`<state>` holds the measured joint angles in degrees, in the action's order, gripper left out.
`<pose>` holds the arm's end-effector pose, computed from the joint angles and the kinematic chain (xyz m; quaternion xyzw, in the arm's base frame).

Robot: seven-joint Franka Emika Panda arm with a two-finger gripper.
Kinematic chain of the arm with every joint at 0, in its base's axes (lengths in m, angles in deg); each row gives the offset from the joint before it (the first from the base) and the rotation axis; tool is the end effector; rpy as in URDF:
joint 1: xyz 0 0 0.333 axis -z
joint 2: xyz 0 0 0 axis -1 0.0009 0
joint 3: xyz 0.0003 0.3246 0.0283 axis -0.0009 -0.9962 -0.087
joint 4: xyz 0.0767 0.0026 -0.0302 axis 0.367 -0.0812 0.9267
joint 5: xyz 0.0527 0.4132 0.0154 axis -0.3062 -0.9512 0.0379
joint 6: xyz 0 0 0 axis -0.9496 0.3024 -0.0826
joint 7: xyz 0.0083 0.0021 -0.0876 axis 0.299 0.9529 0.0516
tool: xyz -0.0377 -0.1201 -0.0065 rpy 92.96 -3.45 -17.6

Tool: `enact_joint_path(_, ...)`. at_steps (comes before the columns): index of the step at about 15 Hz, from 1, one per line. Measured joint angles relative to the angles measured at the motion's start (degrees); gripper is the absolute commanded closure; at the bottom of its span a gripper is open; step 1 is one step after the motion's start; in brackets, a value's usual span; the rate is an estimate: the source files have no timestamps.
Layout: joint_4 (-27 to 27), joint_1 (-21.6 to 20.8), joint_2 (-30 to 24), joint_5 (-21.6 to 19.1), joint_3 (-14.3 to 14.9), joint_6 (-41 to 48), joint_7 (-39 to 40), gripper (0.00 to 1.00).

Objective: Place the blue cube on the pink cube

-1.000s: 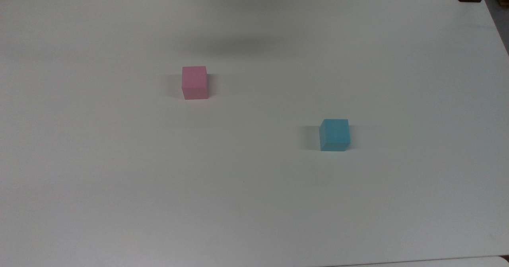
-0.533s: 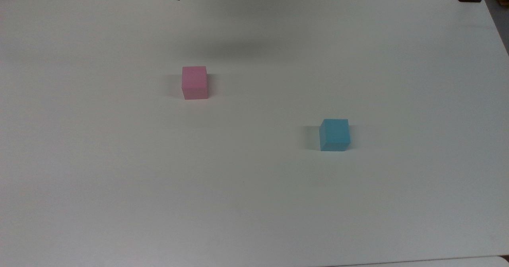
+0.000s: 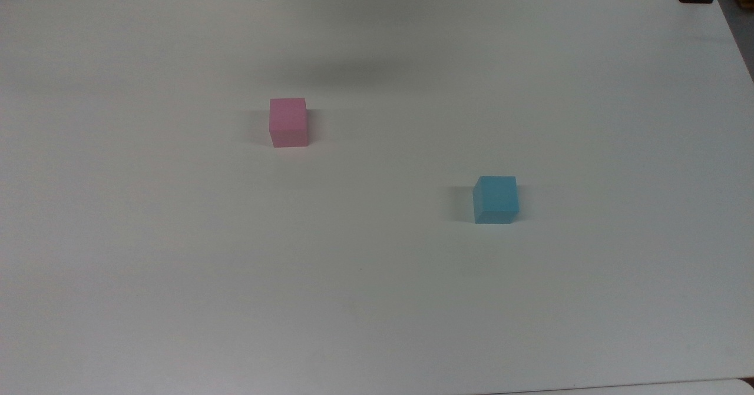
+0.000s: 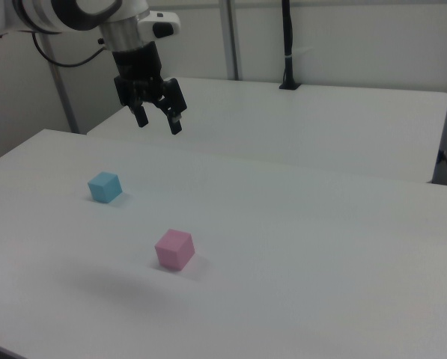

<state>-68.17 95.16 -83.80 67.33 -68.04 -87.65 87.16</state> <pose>0.5891 -0.0668 0.6310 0.9967 -0.0622 0.0358 0.0367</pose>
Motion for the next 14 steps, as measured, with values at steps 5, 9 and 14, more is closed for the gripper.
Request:
enact_joint_path(5, 0.19, -0.53, -0.07, 0.00, -0.51, 0.00, 0.00, 0.00)
enact_joint_path(9, 0.20, -0.54, -0.08, 0.00, -0.51, 0.18, 0.00, 0.00)
enact_joint_path(14, 0.18, -0.67, -0.08, 0.00, -0.95, 0.27, 0.00, 0.00)
